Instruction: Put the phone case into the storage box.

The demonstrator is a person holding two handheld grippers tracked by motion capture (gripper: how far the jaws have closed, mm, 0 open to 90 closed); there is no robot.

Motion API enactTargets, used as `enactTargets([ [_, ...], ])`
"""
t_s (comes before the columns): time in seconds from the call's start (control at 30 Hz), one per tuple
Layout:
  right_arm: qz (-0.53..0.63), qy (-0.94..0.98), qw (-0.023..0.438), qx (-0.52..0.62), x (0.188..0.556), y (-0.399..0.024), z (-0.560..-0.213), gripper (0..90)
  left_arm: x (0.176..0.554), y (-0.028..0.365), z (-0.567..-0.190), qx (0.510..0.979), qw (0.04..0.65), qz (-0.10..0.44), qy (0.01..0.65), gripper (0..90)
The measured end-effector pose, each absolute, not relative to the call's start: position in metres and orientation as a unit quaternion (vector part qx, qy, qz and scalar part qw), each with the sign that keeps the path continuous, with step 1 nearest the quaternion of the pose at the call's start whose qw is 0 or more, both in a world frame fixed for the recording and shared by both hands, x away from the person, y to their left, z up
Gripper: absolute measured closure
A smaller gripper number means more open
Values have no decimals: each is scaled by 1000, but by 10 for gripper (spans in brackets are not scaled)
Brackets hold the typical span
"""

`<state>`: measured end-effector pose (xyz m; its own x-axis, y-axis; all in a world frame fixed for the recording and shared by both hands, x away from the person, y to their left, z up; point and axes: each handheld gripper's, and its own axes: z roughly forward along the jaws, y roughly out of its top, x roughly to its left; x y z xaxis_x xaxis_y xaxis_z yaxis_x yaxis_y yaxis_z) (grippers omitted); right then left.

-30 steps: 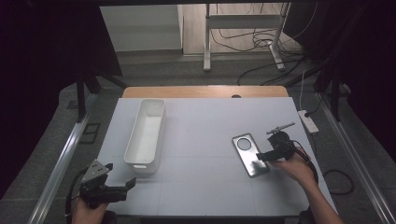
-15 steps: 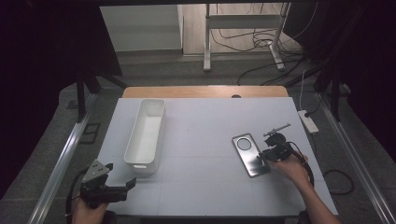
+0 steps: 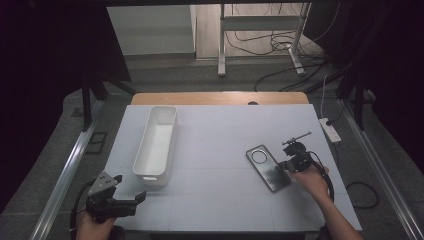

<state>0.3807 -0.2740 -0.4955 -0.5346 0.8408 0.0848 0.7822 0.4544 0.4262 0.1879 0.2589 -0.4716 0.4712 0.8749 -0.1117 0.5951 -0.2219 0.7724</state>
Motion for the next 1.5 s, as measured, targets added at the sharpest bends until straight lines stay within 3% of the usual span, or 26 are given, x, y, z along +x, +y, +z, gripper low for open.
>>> enactTargets([
  [1.5,317,827,134,444,358,-273,-456,888,198,237,-459,769,443,157,434,0],
])
